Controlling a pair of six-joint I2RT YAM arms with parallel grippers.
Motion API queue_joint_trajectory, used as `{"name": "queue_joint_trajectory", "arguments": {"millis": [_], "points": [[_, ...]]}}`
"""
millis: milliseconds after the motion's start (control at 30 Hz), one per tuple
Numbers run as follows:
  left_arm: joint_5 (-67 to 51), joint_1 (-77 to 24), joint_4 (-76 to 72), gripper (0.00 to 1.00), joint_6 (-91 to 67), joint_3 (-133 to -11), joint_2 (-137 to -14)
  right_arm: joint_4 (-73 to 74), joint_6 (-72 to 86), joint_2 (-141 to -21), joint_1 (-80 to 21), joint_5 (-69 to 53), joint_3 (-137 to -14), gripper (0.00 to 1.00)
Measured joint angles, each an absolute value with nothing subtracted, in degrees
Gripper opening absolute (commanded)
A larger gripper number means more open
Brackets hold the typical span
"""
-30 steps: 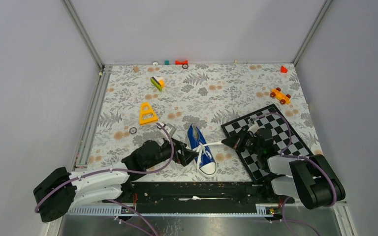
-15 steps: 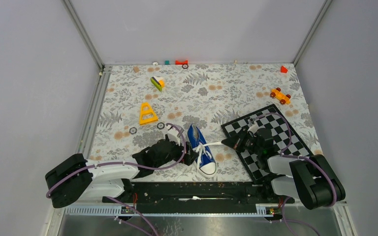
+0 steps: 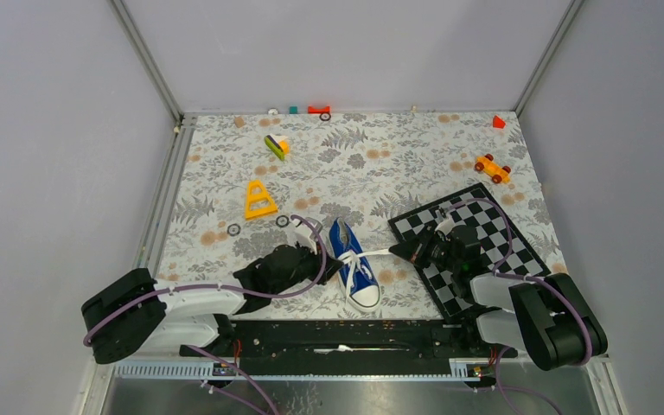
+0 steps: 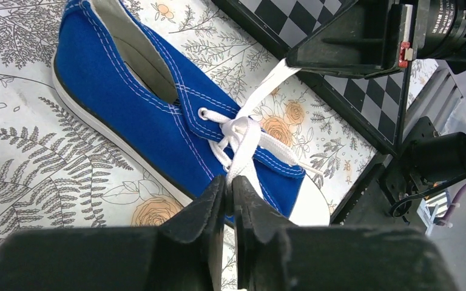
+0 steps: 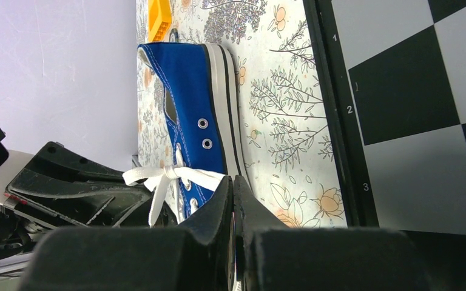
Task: Tie the shoes
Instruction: Tie the shoelace on the shoe.
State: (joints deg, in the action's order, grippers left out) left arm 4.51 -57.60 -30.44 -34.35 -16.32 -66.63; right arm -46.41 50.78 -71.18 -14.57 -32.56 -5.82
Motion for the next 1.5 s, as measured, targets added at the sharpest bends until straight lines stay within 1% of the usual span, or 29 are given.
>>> {"name": "queue_joint_trajectory", "arguments": {"millis": [67,367,567,767,967,1000,1067,1100,1133,1233,1400,1500], "points": [[4.64,-57.58,-30.41,0.00,-34.33,-16.32,-66.52,-46.19,50.76,-71.05,-14.57,-32.56,-5.82,0.00],[8.10,-57.58,-27.22,0.00,-34.44,-16.19,-63.40,-45.56,50.72,-71.05,-14.57,-32.51,-5.82,0.00],[11.88,-57.39,-26.46,0.00,-35.68,-12.56,-60.45,-45.25,50.28,-71.24,-14.57,-32.42,-5.85,0.00],[12.21,-56.18,-28.27,0.00,-37.28,-9.76,-60.07,-45.43,50.24,-72.88,-14.57,-32.49,-5.85,0.00],[11.62,-55.59,-30.87,0.00,-37.56,-9.67,-61.73,-45.76,50.24,-74.02,-14.57,-32.49,-5.82,0.00],[11.40,-55.57,-31.11,0.00,-37.54,-9.69,-62.22,-45.80,50.24,-74.02,-14.57,-32.51,-5.85,0.01],[10.72,-55.51,-31.68,0.00,-37.52,-9.69,-63.42,-45.71,50.22,-74.02,-14.57,-32.64,-5.93,0.29],[10.31,-55.51,-31.94,0.00,-37.47,-9.69,-64.03,-45.65,50.15,-73.95,-14.57,-32.73,-6.04,0.37],[9.93,-55.46,-32.21,0.00,-37.41,-9.69,-64.58,-45.45,49.98,-73.76,-14.55,-32.93,-6.28,0.41],[8.49,-55.42,-32.99,0.00,-37.19,-9.69,-66.11,-43.92,49.23,-70.52,-14.48,-33.41,-6.79,0.43],[6.87,-55.40,-34.17,0.00,-36.77,-9.72,-67.13,-33.98,44.69,-56.27,-15.38,-31.79,-8.84,0.42],[6.20,-55.37,-35.57,0.00,-36.25,-9.69,-68.07,-24.08,38.13,-47.55,-21.23,-27.53,-13.21,0.43]]}}
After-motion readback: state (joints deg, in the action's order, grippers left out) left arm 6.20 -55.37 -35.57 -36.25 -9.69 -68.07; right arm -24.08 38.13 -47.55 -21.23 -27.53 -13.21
